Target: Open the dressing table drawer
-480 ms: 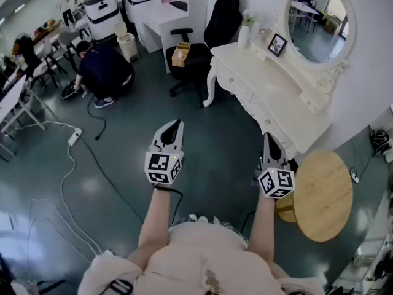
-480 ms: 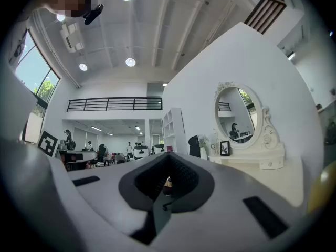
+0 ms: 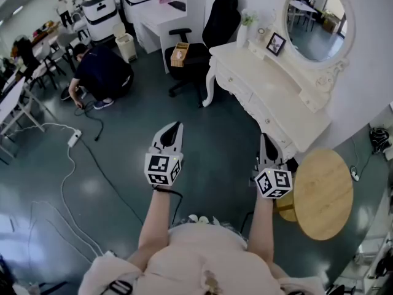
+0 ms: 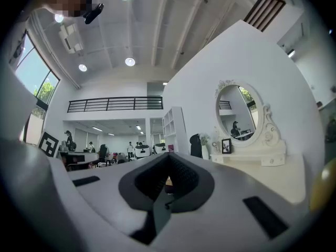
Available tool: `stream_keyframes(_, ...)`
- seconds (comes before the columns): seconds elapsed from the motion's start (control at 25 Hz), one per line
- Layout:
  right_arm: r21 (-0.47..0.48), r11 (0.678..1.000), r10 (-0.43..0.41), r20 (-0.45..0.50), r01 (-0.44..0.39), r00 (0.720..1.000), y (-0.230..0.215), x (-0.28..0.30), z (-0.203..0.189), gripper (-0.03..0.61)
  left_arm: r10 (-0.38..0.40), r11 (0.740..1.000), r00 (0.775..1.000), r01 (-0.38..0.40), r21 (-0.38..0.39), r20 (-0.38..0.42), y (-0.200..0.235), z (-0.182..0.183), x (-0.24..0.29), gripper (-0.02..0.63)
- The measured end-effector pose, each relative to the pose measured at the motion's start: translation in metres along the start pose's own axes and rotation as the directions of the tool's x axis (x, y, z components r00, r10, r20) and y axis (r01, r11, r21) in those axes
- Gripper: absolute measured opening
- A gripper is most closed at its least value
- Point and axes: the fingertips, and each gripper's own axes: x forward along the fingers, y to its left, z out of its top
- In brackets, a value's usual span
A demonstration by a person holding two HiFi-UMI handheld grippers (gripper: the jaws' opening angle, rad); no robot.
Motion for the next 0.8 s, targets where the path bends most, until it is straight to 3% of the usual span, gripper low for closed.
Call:
stream_keyframes(0.28, -0.034, 0.999, -0.007, -0.047, 0.005, 0.999, -0.002, -0.002, -0.01, 0.014, -0.011, 1.0, 1.0, 0.011, -0.001, -0.026, -0.008, -0.009, 0.003, 0.027)
stream_keyframes(0.68, 0.01, 1.0, 0.019, -0.097, -0.018, 0.995, -0.006, -0.013, -0.03, 0.015, -0.024, 1.0, 0.998, 0.024, -0.003, -0.057, -0.02, -0.019, 0.007, 0.028)
stream_keyframes(0.72, 0.014, 0.999, 0.032, -0.089, -0.031, 0.995, -0.004, -0.013, -0.027, 0.023, -0.028, 1.0, 0.998, 0.028, -0.002, -0.059, -0.022, -0.02, 0.008, 0.027)
stream_keyframes(0.8, 0.018, 0.998, 0.054, -0.068, -0.053, 0.996, 0.001, -0.012, -0.02, 0.099, -0.038, 0.999, 0.997, 0.038, 0.003, -0.064, -0.026, -0.021, 0.008, 0.028)
